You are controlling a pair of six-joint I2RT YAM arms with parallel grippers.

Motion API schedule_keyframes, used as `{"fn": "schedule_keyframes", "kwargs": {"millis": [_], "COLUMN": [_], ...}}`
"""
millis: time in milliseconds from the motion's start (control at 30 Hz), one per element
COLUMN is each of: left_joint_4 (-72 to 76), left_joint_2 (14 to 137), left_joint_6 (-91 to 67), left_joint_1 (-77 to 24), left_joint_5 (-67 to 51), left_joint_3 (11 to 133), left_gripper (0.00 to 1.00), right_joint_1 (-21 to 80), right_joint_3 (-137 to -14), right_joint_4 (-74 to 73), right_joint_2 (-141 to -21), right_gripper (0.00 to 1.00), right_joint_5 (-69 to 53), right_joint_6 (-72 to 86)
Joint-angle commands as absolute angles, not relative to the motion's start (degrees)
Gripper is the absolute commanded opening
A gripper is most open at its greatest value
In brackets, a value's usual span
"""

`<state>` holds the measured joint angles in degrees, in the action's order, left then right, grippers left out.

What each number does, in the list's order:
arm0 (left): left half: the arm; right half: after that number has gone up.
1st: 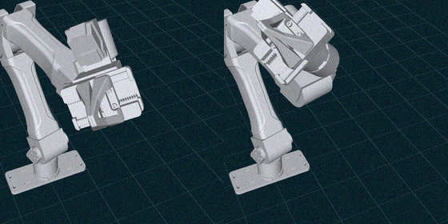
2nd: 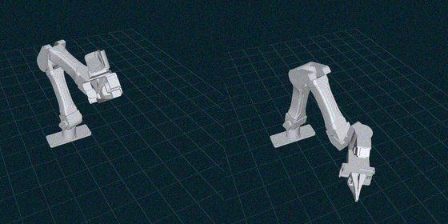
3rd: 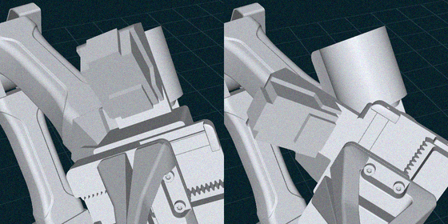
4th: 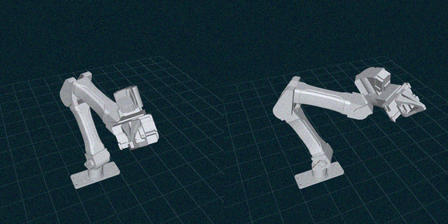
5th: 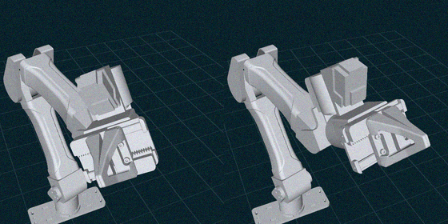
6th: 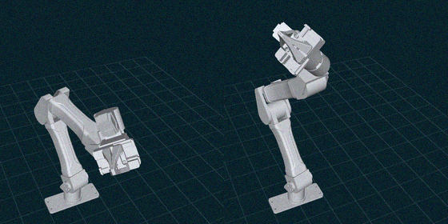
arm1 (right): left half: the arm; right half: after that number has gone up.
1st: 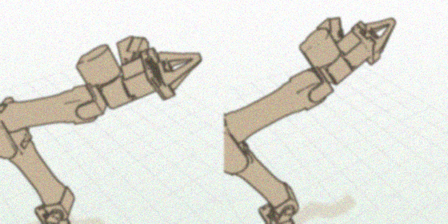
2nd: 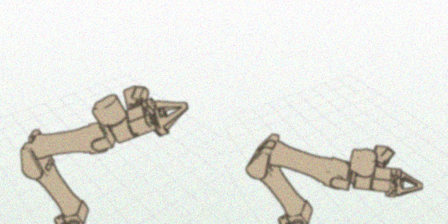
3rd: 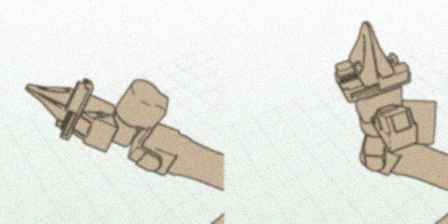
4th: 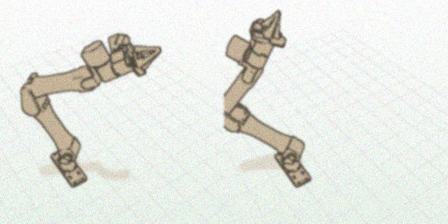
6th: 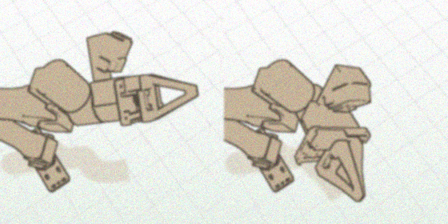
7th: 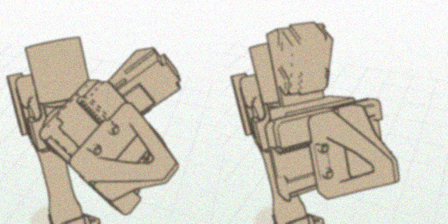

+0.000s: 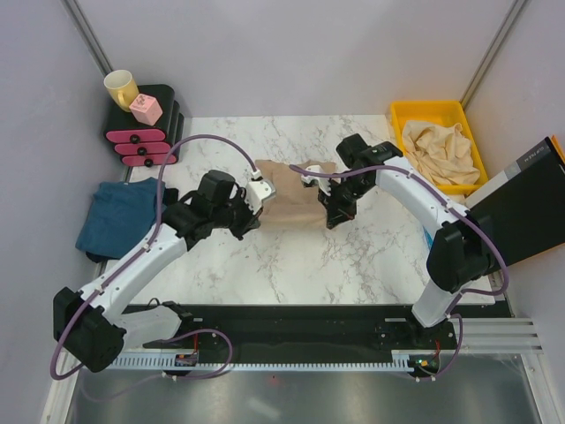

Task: Fold and stack the t-shirts
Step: Fold the tshirt

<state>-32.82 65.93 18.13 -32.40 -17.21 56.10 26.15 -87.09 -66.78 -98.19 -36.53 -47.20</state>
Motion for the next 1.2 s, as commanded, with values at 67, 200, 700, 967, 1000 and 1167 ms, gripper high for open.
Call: {"fn": "schedule_keyframes", "kwargs": {"millis": [67,200,700,967,1000,1167], "left_joint_4": [-30.2,-28.1,-17.8,-13.8,-13.5,-12.0], "left_joint_2": [70.2,74.4,82.5,88.1,88.5,91.4], "left_joint_6": [20.4,22.5,27.3,27.1,27.1,27.9], "left_joint_1": [-32.3,-32.3,-29.5,-25.4,-25.2,-24.3], "left_joint_5": [-17.1,-16.6,-8.4,-6.7,-6.6,-6.2], "left_joint_3": [59.7,62.3,66.2,68.6,69.3,71.4], "left_gripper": [0.02,0.02,0.02,0.02,0.02,0.02], "right_joint_1": [26.0,25.9,22.8,20.4,20.1,20.0], "right_joint_3": [-89.6,-94.9,-102.9,-107.1,-107.7,-109.2], "right_joint_4": [-65.9,-65.5,-61.2,-58.0,-57.6,-54.3], "right_joint_2": [-99.7,-103.4,-110.0,-114.2,-114.5,-117.0], "right_gripper": [0.0,0.0,0.0,0.0,0.0,0.0], "right_joint_5": [-35.6,-33.1,-27.2,-25.1,-24.8,-22.7], "right_joint_6": [-49.0,-49.4,-50.8,-50.8,-50.8,-50.6]}}
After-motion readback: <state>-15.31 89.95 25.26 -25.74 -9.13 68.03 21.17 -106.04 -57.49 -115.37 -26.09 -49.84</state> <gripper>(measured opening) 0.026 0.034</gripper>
